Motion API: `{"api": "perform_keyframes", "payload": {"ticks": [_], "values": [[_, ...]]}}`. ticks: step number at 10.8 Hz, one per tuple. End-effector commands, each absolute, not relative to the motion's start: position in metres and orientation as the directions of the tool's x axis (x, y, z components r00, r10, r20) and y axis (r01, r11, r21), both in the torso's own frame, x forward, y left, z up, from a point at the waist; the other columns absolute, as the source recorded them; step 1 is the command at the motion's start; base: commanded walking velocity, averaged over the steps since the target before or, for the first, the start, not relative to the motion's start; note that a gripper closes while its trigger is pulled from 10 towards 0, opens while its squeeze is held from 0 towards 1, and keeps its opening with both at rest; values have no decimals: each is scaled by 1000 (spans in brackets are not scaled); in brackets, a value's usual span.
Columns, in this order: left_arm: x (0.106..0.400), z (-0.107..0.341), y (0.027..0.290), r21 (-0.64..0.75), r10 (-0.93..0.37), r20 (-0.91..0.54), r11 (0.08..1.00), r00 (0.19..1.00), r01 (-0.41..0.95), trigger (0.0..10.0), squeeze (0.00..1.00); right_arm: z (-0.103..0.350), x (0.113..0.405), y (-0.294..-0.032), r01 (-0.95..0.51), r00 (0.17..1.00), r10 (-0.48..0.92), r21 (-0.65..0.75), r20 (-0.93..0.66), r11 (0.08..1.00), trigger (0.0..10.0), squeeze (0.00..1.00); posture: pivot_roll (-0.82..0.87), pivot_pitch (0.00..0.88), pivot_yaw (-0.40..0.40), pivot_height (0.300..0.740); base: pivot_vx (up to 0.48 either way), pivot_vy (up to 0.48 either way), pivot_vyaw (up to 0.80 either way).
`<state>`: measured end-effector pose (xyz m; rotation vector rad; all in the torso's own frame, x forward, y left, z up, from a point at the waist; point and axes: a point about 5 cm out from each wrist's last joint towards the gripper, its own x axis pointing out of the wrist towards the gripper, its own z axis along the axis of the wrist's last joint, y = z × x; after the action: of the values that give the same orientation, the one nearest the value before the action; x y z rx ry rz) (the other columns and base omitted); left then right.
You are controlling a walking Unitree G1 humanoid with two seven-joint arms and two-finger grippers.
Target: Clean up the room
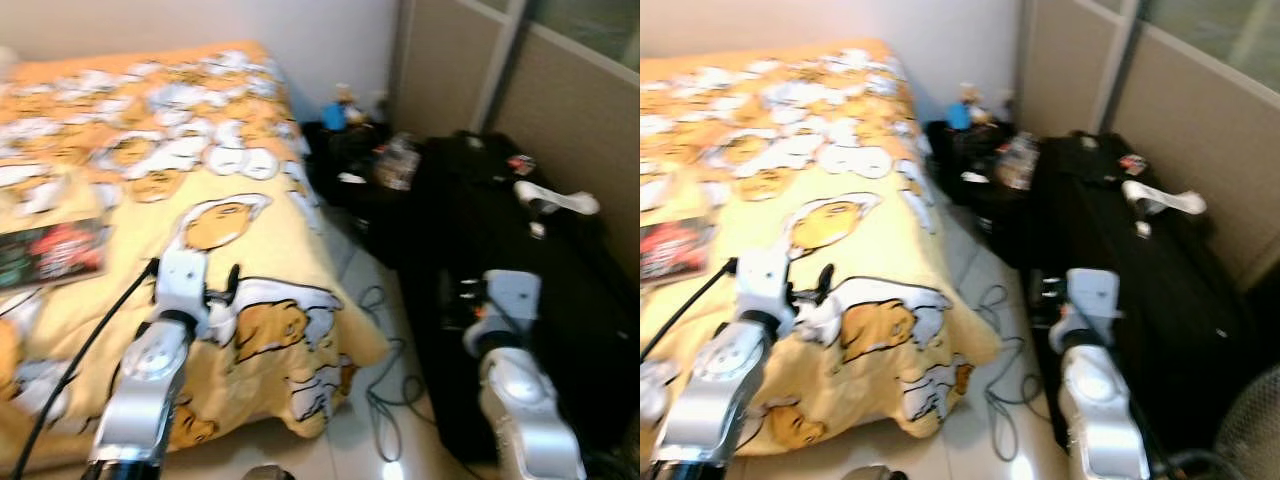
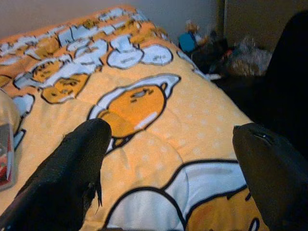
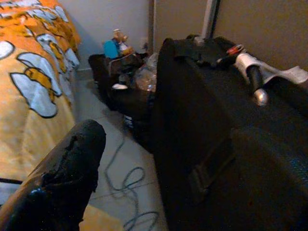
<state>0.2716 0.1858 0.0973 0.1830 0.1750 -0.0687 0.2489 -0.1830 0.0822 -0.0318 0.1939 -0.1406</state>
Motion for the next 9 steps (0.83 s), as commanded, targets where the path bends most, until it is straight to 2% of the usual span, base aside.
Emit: {"api": "perform_keyframes", "payload": {"ticks": [1, 2, 4, 6, 8, 9], "values": [[274, 97, 187, 183, -45, -189, 980, 981, 80, 10000, 0, 85, 253, -181, 130, 974, -132, -23, -185, 991, 10000, 1000, -103, 0, 36, 740, 0, 0, 0], [278, 98, 181, 168, -28, -184, 984, 983, 60, 10000, 0, 85, 256, -178, 96, 976, -89, 23, -198, 995, 10000, 0, -66, 0, 29, 740, 0, 0, 0], [287, 101, 181, 194, -33, -180, 979, 983, 68, 10000, 0, 77, 259, -174, 95, 972, -103, -49, -209, 994, 10000, 0, -62, 0, 26, 740, 0, 124, 0], [289, 102, 183, 176, -34, -180, 982, 983, 66, 10000, 0, 89, 267, -167, 87, 978, -88, -14, -187, 996, 10000, 0, -103, 0, 34, 740, 0, 292, 0], [285, 102, 179, 179, -47, -184, 980, 982, 80, 10000, 0, 93, 266, -173, 92, 975, -104, -68, -199, 993, 10000, 0, -83, 0, 31, 740, 0, 296, 0], [285, 102, 178, 180, -56, -186, 980, 981, 90, 10000, 0, 92, 266, -175, 95, 974, -92, 8, -205, 995, 10000, 0, -75, 0, 32, 740, 0, 289, 0]]}}
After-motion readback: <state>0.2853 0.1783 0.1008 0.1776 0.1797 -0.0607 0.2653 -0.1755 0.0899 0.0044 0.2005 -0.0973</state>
